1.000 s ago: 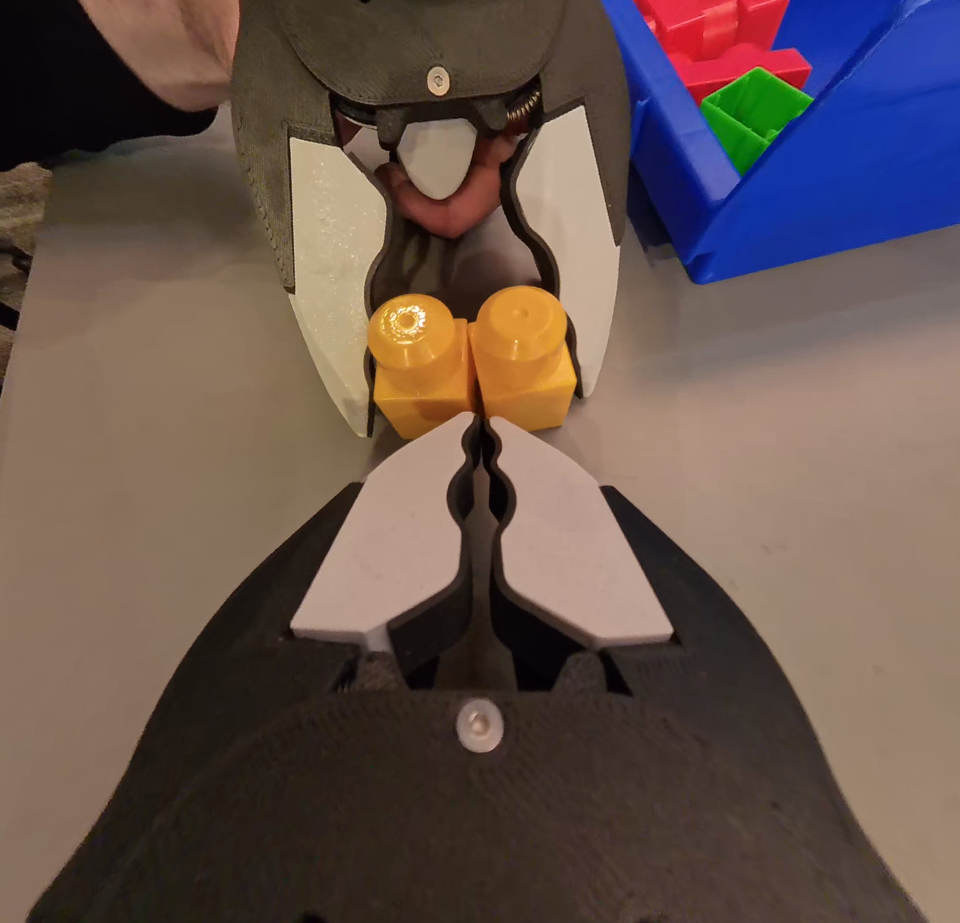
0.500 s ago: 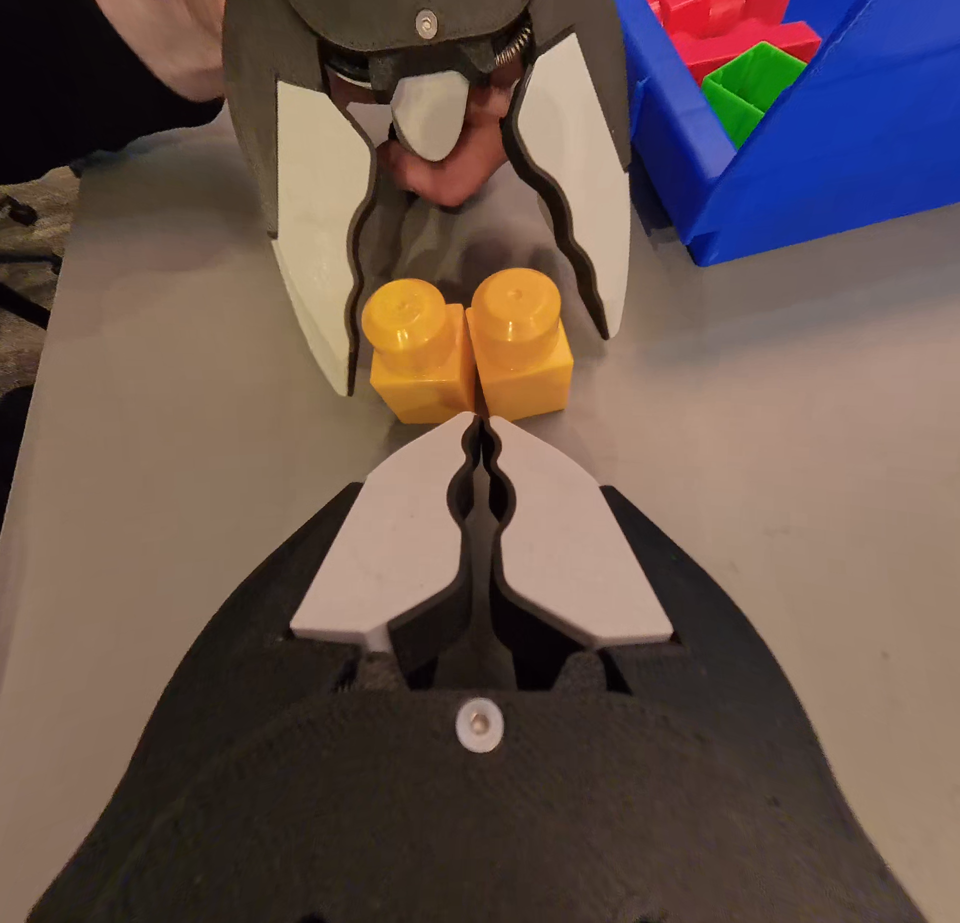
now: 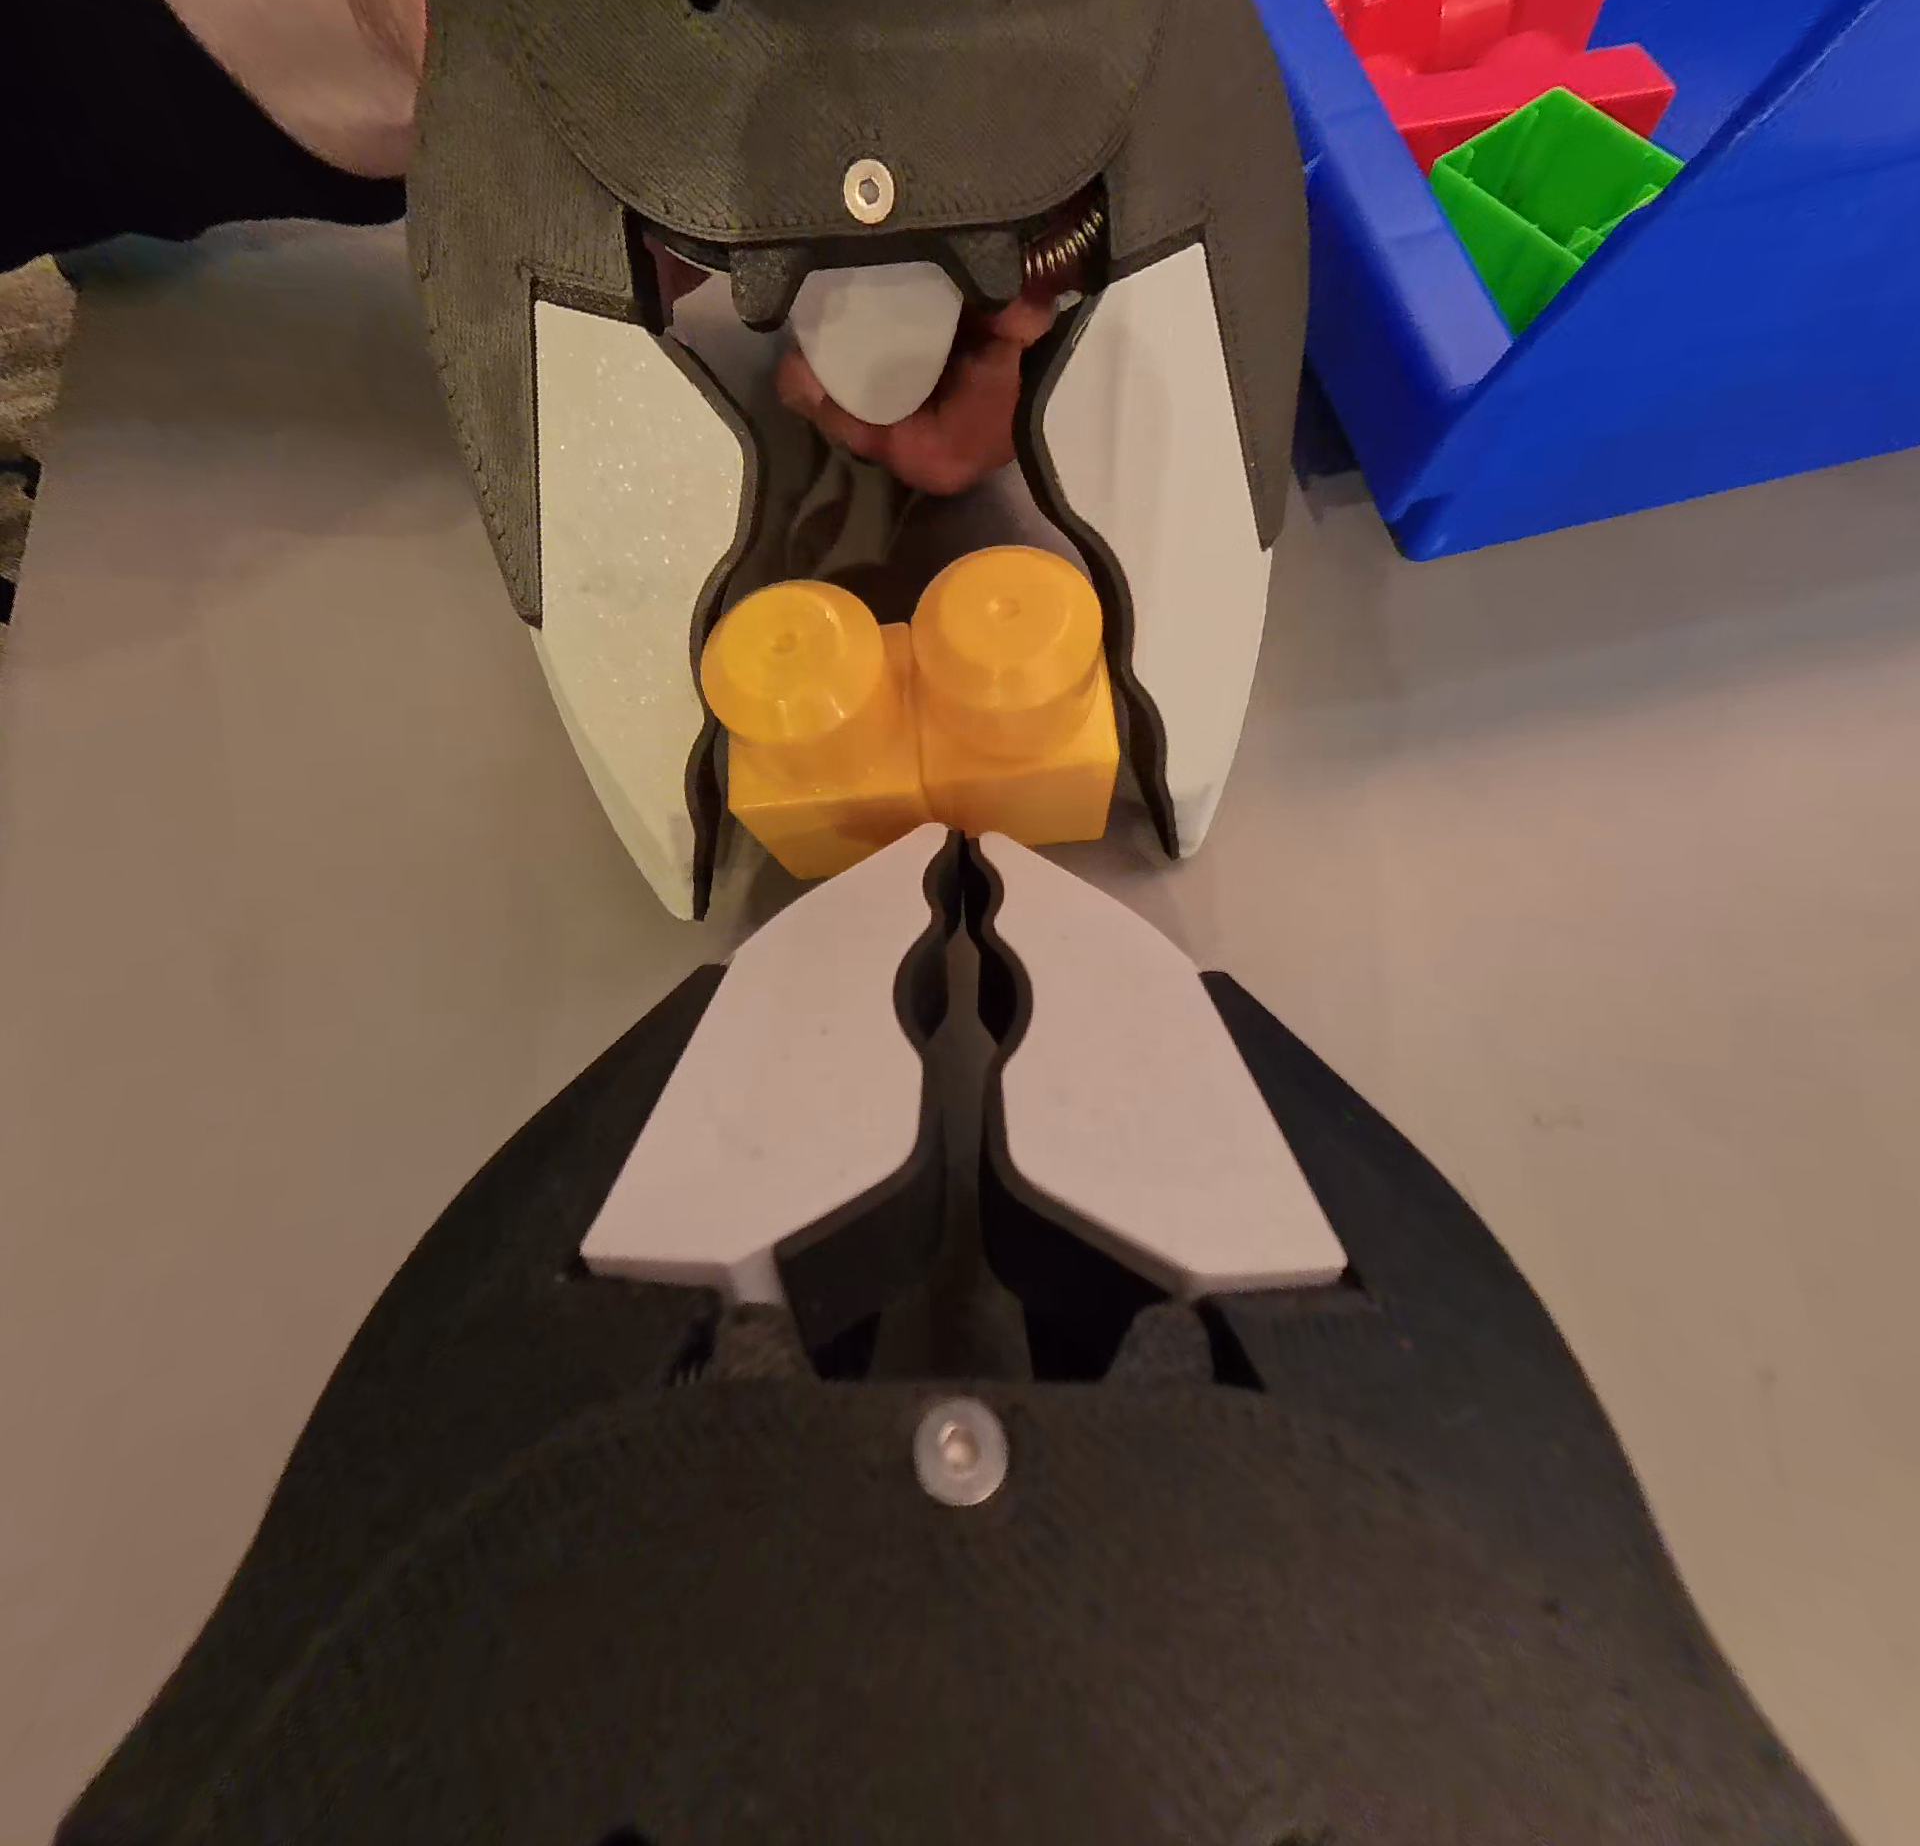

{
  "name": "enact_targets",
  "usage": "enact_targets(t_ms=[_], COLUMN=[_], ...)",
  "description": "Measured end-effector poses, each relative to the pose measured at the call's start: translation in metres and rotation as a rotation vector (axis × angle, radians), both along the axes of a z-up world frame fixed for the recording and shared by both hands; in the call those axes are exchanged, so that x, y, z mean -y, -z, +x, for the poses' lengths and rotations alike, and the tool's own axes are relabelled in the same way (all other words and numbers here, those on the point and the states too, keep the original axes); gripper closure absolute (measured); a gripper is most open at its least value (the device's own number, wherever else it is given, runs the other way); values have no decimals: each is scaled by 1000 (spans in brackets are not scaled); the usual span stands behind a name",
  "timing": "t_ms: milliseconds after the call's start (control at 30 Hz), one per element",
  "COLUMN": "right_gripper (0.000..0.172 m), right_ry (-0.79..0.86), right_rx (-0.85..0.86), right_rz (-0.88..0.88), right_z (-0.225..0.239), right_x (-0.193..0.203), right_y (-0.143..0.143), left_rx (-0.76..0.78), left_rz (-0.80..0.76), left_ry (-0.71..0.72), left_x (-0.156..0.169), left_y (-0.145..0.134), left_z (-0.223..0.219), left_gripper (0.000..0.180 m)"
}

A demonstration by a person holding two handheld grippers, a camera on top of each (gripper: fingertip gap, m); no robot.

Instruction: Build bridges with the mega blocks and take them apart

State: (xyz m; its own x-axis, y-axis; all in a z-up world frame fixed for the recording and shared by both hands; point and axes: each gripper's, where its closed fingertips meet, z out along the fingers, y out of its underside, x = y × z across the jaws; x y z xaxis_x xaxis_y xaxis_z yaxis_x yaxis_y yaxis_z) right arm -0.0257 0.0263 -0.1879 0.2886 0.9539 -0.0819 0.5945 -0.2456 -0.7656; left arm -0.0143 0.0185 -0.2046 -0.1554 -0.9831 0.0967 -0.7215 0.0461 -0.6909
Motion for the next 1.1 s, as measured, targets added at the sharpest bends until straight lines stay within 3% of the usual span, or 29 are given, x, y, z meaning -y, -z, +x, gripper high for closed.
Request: enact_targets(t_ms=[500, 733, 867, 967, 1100], right_gripper=[172, 172, 168, 156, 158], right_ry=[-8, 33, 90, 134, 110], right_rx=[-32, -134, -244, -326, -565], right_rz=[-2, 10, -26, -65, -130], right_z=[7, 18, 23, 31, 43], right_x=[6, 2, -2, -7, -6], right_y=[-5, -31, -50, -62, -95], left_rx=[14, -54, -63, 6, 267], left_rz=[27, 133, 301, 374, 295], left_ry=[-40, -113, -172, -208, -183], left_x=[-6, -16, -28, -31, -16], left_y=[-2, -9, -28, -53, -104], left_z=[-1, -3, 5, 13, 26], left_gripper=[92, 92, 92, 92, 92])
